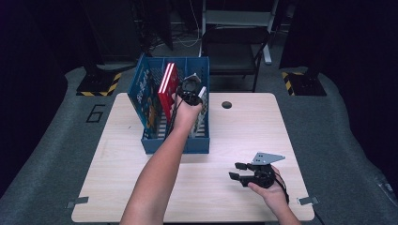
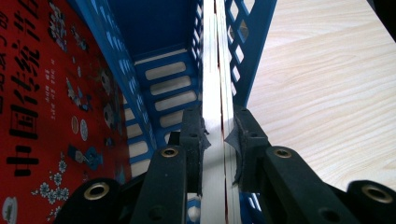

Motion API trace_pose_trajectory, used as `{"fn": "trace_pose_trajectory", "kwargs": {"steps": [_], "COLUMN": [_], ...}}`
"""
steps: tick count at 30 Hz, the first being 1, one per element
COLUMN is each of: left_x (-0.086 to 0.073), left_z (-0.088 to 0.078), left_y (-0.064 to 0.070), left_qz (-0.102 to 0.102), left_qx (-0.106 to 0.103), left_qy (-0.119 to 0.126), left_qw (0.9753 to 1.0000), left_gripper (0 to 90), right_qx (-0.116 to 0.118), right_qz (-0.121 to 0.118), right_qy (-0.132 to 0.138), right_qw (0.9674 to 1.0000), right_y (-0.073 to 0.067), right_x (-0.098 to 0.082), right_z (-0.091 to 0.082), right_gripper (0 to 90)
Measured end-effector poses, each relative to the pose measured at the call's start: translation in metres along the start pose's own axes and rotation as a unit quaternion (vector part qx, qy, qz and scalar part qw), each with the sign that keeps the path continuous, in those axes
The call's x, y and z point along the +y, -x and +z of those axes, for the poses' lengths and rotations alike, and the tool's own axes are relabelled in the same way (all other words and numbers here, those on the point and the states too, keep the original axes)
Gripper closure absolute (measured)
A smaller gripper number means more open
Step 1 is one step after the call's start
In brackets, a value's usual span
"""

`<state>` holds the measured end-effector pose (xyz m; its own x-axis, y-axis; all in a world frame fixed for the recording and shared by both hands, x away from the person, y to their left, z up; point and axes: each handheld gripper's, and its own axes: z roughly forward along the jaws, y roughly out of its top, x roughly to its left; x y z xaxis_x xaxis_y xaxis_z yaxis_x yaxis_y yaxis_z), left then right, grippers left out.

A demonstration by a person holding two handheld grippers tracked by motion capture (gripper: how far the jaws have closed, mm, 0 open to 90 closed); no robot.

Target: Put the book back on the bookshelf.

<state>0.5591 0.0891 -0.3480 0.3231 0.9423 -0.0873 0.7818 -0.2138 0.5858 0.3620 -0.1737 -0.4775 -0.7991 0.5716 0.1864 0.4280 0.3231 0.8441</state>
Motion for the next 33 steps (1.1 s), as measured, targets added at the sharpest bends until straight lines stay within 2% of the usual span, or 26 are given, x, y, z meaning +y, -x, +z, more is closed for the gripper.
{"fn": "trace_pose_trajectory", "kwargs": {"steps": [17,28,29,33], "left_x": [-0.018,-0.025,-0.026,-0.029], "left_z": [0.017,0.024,0.026,0.029], "left_y": [-0.007,-0.006,-0.004,-0.005], "left_qz": [-0.016,-0.014,-0.022,-0.025], "left_qx": [0.001,0.002,-0.002,-0.003], "left_qy": [-0.006,-0.005,-0.006,-0.004], "left_qw": [0.9998,0.9999,0.9997,0.9997], "left_gripper": [76.7,76.6,76.6,76.6], "right_qx": [-0.002,-0.002,-0.003,-0.003], "right_qz": [-0.003,-0.001,-0.001,0.002], "right_qy": [-0.001,-0.003,-0.003,-0.004], "right_qw": [1.0,1.0,1.0,1.0], "right_y": [0.0,0.0,0.0,-0.001], "right_x": [-0.001,-0.001,-0.001,-0.001], "right_z": [0.001,0.002,0.001,0.002], "right_gripper": [47.9,47.9,47.9,47.9]}}
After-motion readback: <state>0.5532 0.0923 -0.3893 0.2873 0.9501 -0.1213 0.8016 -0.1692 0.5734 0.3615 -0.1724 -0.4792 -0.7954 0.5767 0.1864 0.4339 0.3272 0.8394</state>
